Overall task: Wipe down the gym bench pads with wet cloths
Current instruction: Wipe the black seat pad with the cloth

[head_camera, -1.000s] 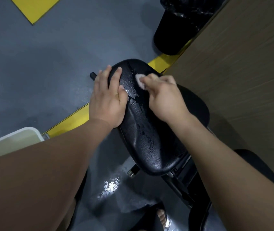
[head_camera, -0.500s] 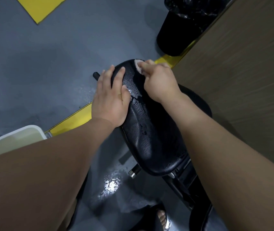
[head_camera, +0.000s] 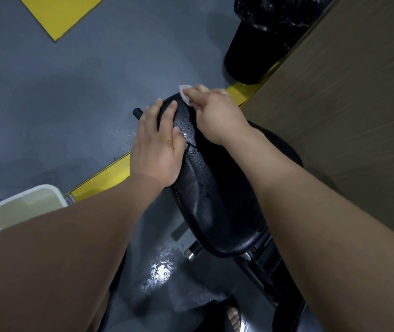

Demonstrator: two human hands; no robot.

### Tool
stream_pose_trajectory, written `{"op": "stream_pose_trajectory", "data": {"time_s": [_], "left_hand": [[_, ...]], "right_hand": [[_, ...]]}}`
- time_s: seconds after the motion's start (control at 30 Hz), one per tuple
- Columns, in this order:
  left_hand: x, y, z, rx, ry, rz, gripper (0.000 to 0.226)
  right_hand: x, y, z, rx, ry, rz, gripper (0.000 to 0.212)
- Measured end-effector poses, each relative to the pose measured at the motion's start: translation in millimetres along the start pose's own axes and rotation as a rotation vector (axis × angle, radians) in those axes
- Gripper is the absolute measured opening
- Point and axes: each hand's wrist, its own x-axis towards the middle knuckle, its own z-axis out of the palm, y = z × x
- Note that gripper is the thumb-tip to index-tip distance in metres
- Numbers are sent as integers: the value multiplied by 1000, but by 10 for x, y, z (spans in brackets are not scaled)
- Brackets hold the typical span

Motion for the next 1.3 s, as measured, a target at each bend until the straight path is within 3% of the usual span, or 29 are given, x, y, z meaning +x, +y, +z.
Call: {"op": "stream_pose_trajectory", "data": {"time_s": [0.17,0.37,0.53,0.63,0.8,1.03,1.2,1.3], "left_hand": [[9,-6,24,5,12,-6,54],[7,-9,12,-27,24,12,57],[11,-6,15,-31,16,-11,54],[-4,1,22,-48,21,-26,52],[-6,-8,21,-80,26,-16,54],[11,-6,5,-70,7,-23,55],[18,24,-51,-62,-35,-30,61],[21,25,-69,-46,-52,-11,60]], "right_hand": [[-154,111,-70,37,46,60,40],[271,-18,-8,57,-73,90,41],[-82,477,-237,237,-129,371,34],[-75,486,-269,225,-166,410,34],[291,95,-164,252,-172,250,42],[-144,305,-226,182,-92,296,40],[-594,174,-158,54,3,15,35],[-1232,93,-177,29,7,-51,37]]}}
